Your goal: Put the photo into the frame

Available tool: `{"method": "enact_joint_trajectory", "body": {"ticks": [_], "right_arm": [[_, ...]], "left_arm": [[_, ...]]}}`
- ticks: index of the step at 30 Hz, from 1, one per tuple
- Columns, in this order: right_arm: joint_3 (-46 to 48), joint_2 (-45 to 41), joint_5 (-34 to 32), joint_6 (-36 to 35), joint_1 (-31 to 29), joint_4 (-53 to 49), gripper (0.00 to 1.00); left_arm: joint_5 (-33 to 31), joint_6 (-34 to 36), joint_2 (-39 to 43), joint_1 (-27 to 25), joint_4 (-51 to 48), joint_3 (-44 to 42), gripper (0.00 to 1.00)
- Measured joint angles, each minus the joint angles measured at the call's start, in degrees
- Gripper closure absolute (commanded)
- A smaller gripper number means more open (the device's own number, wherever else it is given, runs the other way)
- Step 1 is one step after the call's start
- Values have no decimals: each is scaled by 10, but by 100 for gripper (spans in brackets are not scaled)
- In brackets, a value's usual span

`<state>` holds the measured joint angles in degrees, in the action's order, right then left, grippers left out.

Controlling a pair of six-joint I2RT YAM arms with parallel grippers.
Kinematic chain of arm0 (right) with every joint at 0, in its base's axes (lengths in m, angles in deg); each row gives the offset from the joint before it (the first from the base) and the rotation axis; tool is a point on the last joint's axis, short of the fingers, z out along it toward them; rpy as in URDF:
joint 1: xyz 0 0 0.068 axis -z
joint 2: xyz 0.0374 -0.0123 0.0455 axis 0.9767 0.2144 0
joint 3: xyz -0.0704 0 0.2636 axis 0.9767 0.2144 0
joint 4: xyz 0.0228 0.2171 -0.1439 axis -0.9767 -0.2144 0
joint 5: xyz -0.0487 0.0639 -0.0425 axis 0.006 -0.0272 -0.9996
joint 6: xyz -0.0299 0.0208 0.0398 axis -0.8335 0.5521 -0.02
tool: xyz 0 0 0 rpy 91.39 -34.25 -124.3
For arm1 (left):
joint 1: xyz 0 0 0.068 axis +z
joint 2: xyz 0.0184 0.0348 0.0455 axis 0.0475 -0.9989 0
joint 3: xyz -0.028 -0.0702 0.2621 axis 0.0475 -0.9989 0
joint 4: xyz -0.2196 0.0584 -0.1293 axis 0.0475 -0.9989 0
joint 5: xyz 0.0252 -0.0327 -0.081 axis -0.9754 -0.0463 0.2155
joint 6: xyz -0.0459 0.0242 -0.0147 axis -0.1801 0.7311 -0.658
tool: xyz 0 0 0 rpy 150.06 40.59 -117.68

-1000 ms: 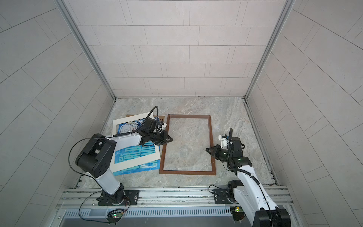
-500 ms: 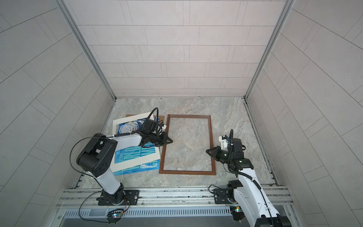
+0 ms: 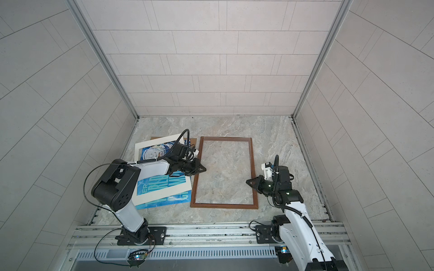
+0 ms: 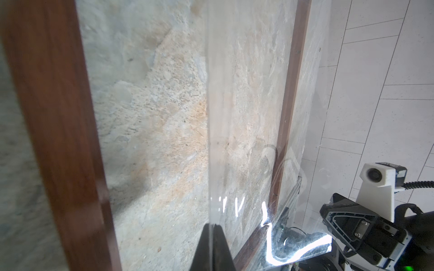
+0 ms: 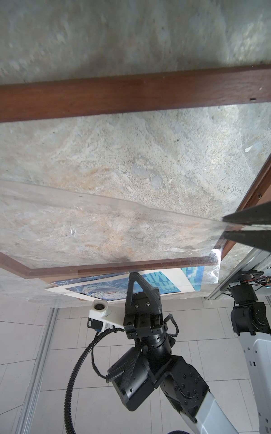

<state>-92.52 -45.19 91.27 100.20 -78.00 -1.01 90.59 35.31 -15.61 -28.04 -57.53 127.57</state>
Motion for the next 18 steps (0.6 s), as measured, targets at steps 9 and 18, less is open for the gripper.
{"method": "enact_joint_trajectory", "body": {"ticks": [9,18], "right_arm": [[0,0,2,-3,-1,-8,100],[12,17,1,-16,-1,-6,100]], "left_arm": [[0,0,0,0,3,-12,100],[-4,-4,-11,0,20,-22,100]]}}
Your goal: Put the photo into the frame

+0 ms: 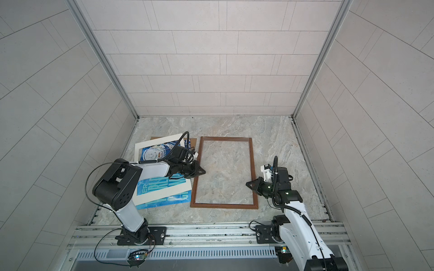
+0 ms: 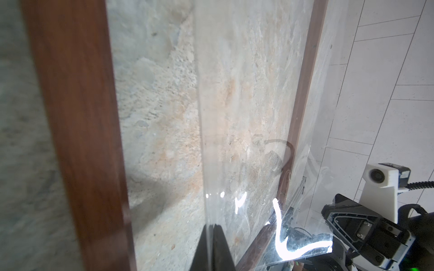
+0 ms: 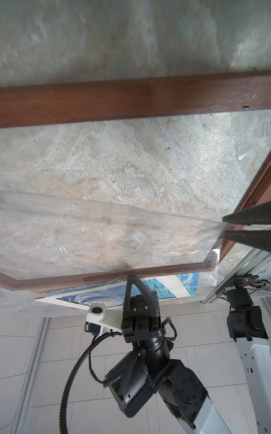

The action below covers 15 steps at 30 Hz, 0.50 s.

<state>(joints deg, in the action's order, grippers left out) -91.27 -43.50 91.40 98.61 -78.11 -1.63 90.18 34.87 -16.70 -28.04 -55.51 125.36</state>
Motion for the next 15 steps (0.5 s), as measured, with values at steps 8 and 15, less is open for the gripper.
{"method": "enact_joint_trajectory", "body": {"ticks": [8,15], "right_arm": [[5,5,-1,-8,0,0,100],[5,-27,-1,-8,0,-14,100]], "left_arm": [[-2,0,-15,0,17,-1,100],[-3,0,-17,0,24,-3,100]]}}
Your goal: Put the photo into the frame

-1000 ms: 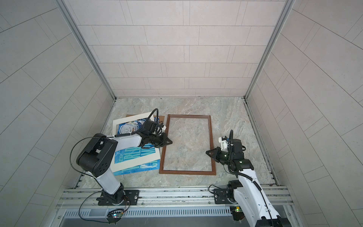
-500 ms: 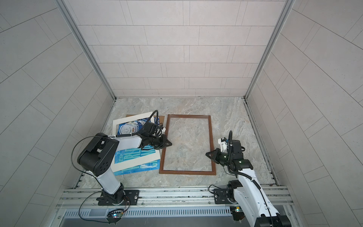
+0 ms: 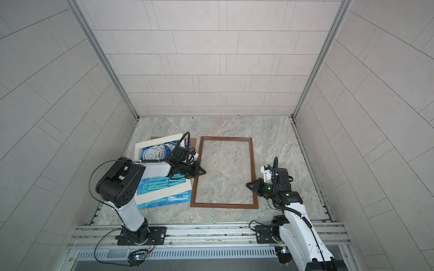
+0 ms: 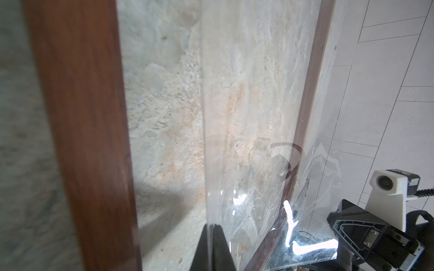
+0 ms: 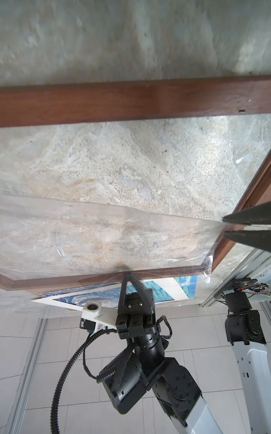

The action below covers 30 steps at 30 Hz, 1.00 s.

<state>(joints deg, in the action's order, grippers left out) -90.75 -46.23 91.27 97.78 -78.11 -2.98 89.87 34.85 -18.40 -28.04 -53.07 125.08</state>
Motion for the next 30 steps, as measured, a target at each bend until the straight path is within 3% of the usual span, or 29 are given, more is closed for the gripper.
{"method": "enact_joint_trajectory", "body": {"ticks": [30], "right_arm": [[10,-30,0,-5,-3,-47,100]], "left_arm": [[-9,0,-6,0,1,0,100]]}}
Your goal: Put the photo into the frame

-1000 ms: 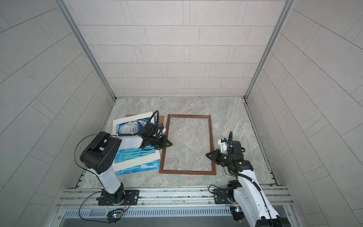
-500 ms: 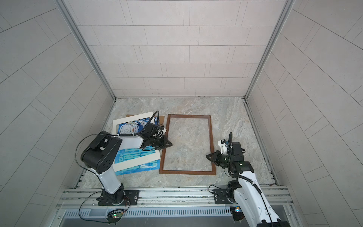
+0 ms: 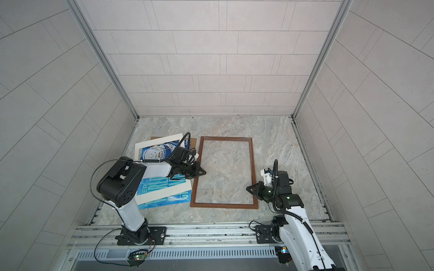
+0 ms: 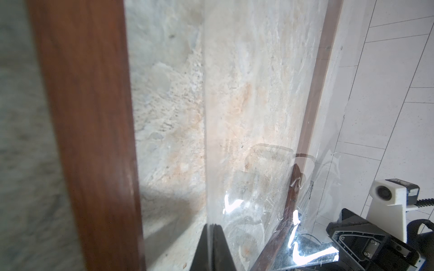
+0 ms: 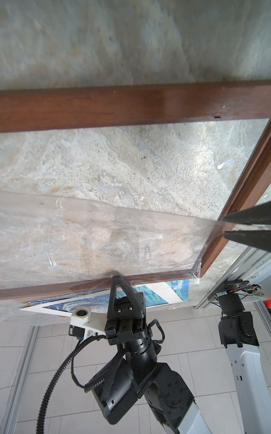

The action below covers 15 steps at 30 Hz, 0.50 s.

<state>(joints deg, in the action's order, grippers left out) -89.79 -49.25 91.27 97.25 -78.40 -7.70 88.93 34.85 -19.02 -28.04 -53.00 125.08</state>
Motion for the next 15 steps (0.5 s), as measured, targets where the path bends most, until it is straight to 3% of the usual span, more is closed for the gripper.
{"method": "enact_joint_trajectory", "body": {"ticks": [15], "right_arm": [[0,7,-3,-9,-3,-3,100]], "left_arm": [[-2,0,0,0,0,0,100]]}}
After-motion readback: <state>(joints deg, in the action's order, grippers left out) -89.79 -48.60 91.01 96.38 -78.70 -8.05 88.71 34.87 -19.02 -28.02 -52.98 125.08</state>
